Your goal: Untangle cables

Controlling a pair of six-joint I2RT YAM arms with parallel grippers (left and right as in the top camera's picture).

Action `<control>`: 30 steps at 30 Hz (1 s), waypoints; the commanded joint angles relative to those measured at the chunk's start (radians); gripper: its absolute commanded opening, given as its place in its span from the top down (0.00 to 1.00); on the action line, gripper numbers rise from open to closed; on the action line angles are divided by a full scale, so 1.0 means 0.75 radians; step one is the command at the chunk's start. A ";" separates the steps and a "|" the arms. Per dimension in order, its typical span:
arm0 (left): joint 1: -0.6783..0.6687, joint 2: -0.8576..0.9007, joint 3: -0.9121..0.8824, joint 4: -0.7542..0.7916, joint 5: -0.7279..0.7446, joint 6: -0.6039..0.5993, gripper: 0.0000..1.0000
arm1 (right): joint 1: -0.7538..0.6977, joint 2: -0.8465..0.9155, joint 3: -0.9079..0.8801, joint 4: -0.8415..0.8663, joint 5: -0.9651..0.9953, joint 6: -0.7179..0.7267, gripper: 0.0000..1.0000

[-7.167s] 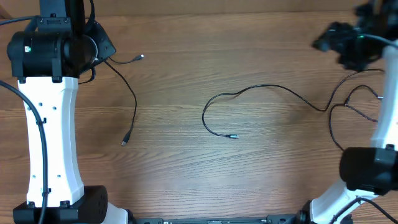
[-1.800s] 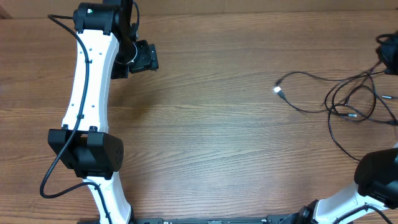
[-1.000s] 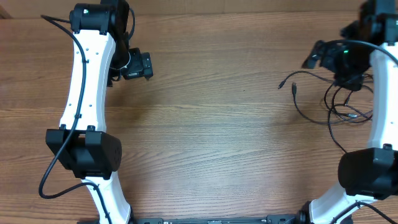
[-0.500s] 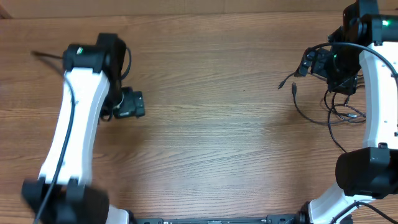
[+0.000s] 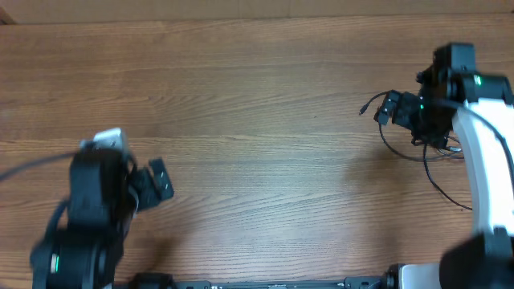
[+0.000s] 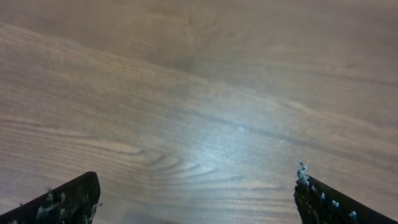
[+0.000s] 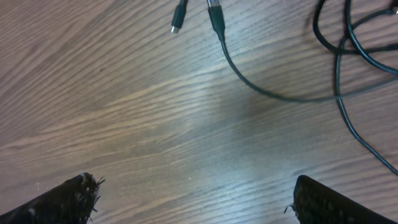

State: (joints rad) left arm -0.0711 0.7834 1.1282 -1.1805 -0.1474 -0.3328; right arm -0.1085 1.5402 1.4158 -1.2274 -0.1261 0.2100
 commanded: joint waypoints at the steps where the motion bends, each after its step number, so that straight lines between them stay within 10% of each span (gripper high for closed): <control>1: 0.007 -0.179 -0.087 0.014 -0.019 0.018 0.00 | 0.011 -0.218 -0.146 0.086 0.004 0.003 0.00; 11: 0.007 -0.353 -0.111 -0.026 -0.008 0.015 0.00 | 0.011 -0.666 -0.336 0.228 0.008 0.003 0.00; 30: 0.007 -0.353 -0.111 -0.042 -0.008 0.015 0.00 | 0.011 -0.704 -0.336 0.207 -0.018 0.003 0.00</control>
State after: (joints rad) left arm -0.0711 0.5243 1.0515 -1.2114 -0.1509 -0.3336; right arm -0.1040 1.0168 1.1709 -1.0653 -0.1318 0.2092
